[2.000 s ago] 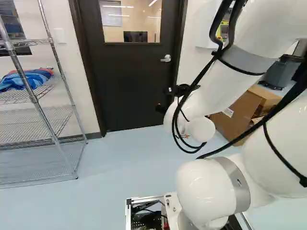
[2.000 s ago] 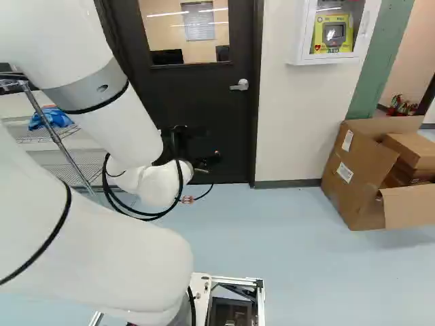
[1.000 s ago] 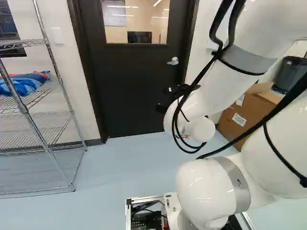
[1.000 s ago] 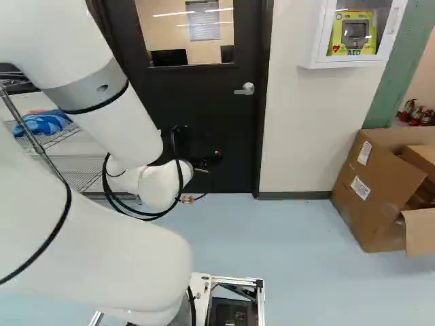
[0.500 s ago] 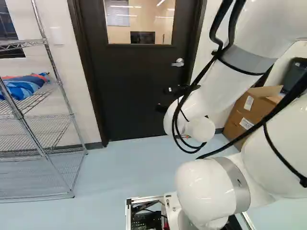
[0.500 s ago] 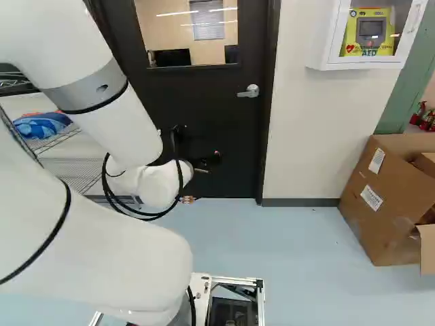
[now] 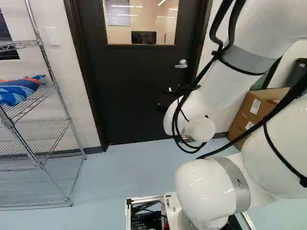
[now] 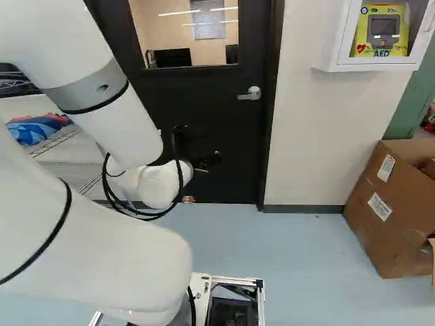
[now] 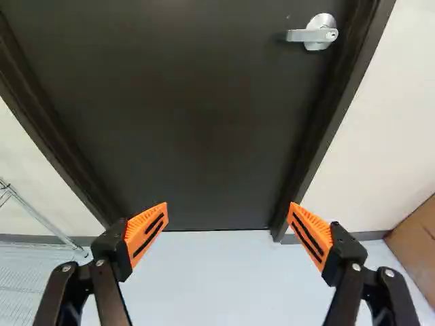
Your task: Open the door and move inside
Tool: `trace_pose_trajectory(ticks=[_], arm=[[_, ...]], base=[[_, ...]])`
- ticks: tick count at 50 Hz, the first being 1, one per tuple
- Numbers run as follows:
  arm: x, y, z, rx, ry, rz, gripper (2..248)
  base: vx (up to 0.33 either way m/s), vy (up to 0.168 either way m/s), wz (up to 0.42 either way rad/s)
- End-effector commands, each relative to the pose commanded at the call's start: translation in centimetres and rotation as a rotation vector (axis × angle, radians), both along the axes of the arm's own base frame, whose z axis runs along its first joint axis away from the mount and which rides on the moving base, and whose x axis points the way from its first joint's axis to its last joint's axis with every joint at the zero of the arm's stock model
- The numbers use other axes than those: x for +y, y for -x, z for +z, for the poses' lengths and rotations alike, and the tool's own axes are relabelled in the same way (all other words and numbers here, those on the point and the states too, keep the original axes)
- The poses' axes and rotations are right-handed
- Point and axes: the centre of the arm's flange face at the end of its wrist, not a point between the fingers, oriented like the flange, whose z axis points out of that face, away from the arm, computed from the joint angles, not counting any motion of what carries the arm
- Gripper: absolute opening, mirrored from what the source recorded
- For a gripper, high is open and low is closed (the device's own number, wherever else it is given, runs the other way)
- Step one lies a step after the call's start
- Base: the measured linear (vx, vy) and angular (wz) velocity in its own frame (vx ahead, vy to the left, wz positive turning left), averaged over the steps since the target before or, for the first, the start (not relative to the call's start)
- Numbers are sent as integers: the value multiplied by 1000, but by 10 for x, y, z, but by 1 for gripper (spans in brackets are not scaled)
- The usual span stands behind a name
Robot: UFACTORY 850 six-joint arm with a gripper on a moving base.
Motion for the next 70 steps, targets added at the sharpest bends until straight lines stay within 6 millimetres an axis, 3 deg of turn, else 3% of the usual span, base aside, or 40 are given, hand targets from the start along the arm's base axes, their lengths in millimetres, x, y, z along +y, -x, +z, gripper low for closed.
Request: trace_pose_trajectory(ticks=[70], arm=[[0, 0, 0, 0, 0, 0, 247]], base=[[120, -22, 1]])
